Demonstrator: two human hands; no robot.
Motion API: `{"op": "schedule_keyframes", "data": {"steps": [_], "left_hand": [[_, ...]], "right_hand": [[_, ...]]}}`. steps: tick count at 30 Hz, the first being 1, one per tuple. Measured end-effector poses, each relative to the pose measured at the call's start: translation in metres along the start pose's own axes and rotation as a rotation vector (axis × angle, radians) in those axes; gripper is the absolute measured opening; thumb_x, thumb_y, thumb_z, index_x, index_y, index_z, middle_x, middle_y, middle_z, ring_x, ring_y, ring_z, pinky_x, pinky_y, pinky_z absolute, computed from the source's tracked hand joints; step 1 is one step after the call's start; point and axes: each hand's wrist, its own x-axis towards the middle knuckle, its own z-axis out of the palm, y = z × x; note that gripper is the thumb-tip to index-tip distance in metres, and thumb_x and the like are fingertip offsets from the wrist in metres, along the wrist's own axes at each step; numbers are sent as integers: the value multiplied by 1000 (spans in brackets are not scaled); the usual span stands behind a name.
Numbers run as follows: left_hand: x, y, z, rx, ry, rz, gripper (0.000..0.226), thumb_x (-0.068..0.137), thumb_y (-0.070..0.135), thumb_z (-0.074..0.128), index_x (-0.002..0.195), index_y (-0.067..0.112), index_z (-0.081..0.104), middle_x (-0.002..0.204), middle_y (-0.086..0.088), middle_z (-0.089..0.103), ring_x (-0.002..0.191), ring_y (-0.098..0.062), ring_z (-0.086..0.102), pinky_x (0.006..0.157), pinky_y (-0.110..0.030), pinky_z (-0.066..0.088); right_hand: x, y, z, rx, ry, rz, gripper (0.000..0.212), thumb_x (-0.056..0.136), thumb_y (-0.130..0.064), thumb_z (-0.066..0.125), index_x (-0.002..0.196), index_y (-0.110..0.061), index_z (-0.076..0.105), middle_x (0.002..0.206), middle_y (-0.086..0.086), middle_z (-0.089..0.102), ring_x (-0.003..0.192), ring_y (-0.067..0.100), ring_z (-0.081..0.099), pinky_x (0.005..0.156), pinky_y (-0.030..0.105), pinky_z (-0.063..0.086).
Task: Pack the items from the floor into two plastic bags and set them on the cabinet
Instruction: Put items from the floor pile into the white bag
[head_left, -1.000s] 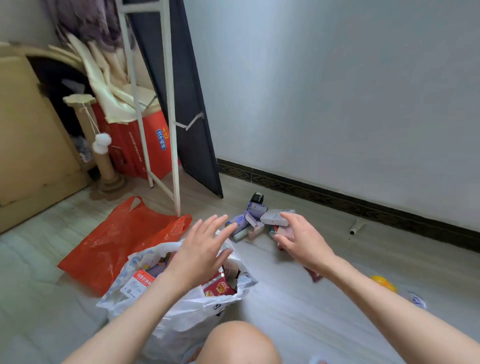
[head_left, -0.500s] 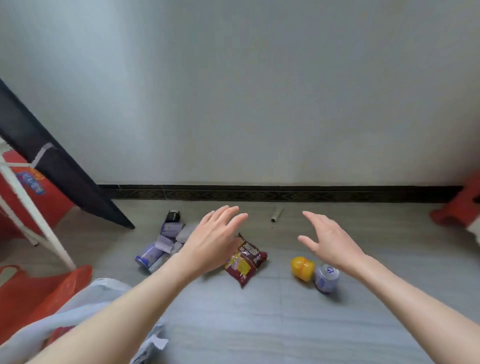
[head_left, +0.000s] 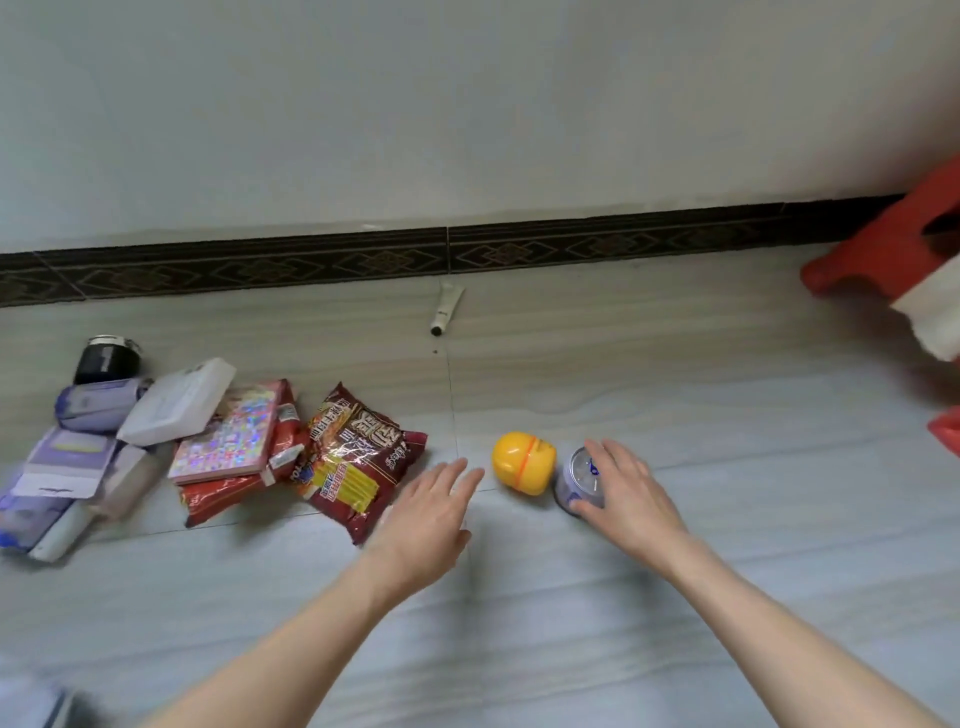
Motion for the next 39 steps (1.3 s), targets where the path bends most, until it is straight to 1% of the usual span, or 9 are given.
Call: {"op": "schedule_keyframes", "data": {"steps": [4,8,11,15,19,23,28,33,39], "left_hand": [[35,0,8,-169,18,-28,77,86,20,56,147,17,9,155,-6,12,142,-20,14,113,-34,22],[68,15,12,-165,-37,41,81,83,15,56,147,18,6,156,-4,5,143,-21,10,112,-38,23],[76,27,18,-186,35,-6,69,83,16,55,143,20,21,150,-6,20,135,-24,25,103,-37,29],[52,36,34,-176,164,-80,49,84,26,56,129,19,37,127,-7,39,111,-29,44,85,-35,36],[55,40,40,-270,62,-176,67,80,37,64,135,18,29,132,-8,39,114,-30,47,90,-40,40],[62,44,50,-460,62,-218,72,78,31,68,134,14,27,130,-14,43,114,-33,48,92,-41,41],[46,37,54,-728,145,-315,72,73,21,70,132,17,30,130,-12,35,113,-30,47,90,-28,36],[11,12,17,-591,137,-223,69,72,22,69,130,22,33,126,-10,30,112,-31,43,94,-30,39],[-82,-20,-82,-269,136,-161,71,67,23,69,130,21,36,123,-10,34,109,-31,44,92,-36,43]], "right_hand": [[11,9,12,70,-9,6,76,79,-28,66,142,-22,25,141,4,30,127,26,35,100,31,36],[18,8,15,86,51,-50,66,79,-15,64,137,-12,32,140,5,34,126,26,36,102,27,30],[17,9,14,103,62,-67,61,79,-14,63,134,-12,35,136,5,38,122,27,39,98,26,30],[0,14,22,142,88,-64,58,78,-19,66,129,-13,39,130,3,43,116,25,41,91,21,30],[-10,17,30,201,103,-66,61,77,-21,68,130,-14,39,131,2,44,114,24,44,87,17,29],[-9,19,34,221,116,-44,64,76,-21,70,131,-14,39,131,4,43,114,25,45,87,19,30],[-11,14,35,157,153,-67,58,77,-14,65,130,-8,41,129,10,45,114,31,45,93,26,32],[-28,-12,16,131,223,-101,55,76,-15,64,127,-7,44,125,10,48,112,31,45,92,28,34],[-71,-87,-35,142,223,-318,56,76,-26,63,126,-12,43,120,5,50,111,26,45,90,26,34]]}}
